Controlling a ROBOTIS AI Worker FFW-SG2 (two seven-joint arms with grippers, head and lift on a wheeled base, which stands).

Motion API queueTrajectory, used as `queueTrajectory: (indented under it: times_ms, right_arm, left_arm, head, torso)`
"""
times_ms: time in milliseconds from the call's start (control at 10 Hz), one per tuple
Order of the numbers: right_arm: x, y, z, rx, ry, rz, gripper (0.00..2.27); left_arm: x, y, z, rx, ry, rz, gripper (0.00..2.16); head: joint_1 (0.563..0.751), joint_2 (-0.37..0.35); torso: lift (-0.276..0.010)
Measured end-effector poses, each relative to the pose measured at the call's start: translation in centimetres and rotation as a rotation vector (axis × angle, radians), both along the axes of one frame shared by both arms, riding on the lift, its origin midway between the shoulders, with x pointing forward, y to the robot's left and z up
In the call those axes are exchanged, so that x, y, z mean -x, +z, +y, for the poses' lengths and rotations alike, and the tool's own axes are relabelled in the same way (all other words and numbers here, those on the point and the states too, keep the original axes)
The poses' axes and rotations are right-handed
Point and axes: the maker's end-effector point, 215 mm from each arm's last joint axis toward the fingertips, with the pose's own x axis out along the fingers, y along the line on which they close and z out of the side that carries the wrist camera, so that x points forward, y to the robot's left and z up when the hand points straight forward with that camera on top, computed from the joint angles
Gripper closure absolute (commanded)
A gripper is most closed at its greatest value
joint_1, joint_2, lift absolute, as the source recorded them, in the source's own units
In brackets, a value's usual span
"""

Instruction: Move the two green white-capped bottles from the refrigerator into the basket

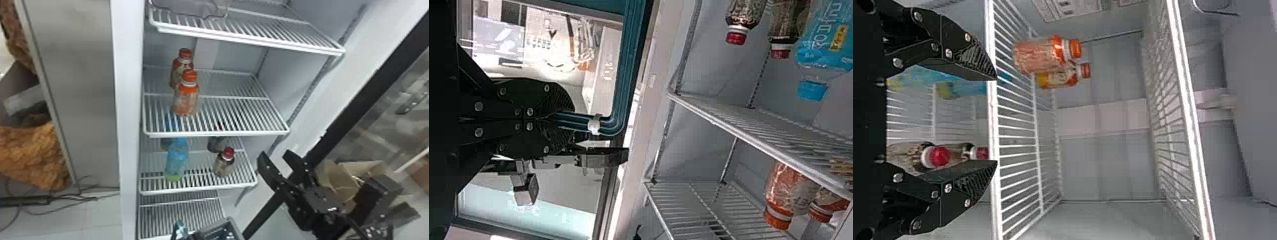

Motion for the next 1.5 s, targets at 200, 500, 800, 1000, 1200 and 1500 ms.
queueTrajectory:
  times_ms: [200, 500, 800, 1000, 1200, 1500]
  right_arm:
    - [-0.39, 0.95, -0.07, -0.001, -0.006, -0.071, 0.51]
    - [-0.57, 0.68, -0.32, 0.024, -0.016, -0.115, 0.51]
    - [-0.71, 0.61, -0.68, 0.046, -0.025, -0.143, 0.51]
    - [-0.79, 0.66, -0.86, 0.048, -0.029, -0.156, 0.51]
    - [-0.79, 0.73, -0.96, 0.049, -0.031, -0.163, 0.51]
    - [-0.79, 0.87, -0.96, 0.050, -0.032, -0.168, 0.51]
  left_arm:
    - [0.10, -0.08, -0.07, -0.001, -0.003, 0.002, 1.21]
    - [0.09, -0.08, -0.13, -0.002, -0.005, 0.000, 1.21]
    - [0.15, -0.09, -0.18, -0.002, -0.006, 0.000, 1.21]
    - [0.16, -0.11, -0.15, 0.000, -0.004, 0.003, 1.21]
    - [0.15, -0.15, -0.12, -0.001, -0.001, 0.004, 1.21]
    - [0.16, -0.17, -0.11, 0.000, -0.001, 0.005, 1.21]
  head:
    - [0.695, -0.350]
    - [0.695, -0.350]
    - [0.695, -0.350]
    - [0.695, -0.350]
    - [0.695, -0.350]
    - [0.695, -0.350]
  torso:
    - [-0.004]
    - [-0.004]
    - [-0.004]
    - [-0.004]
    - [-0.004]
    - [-0.004]
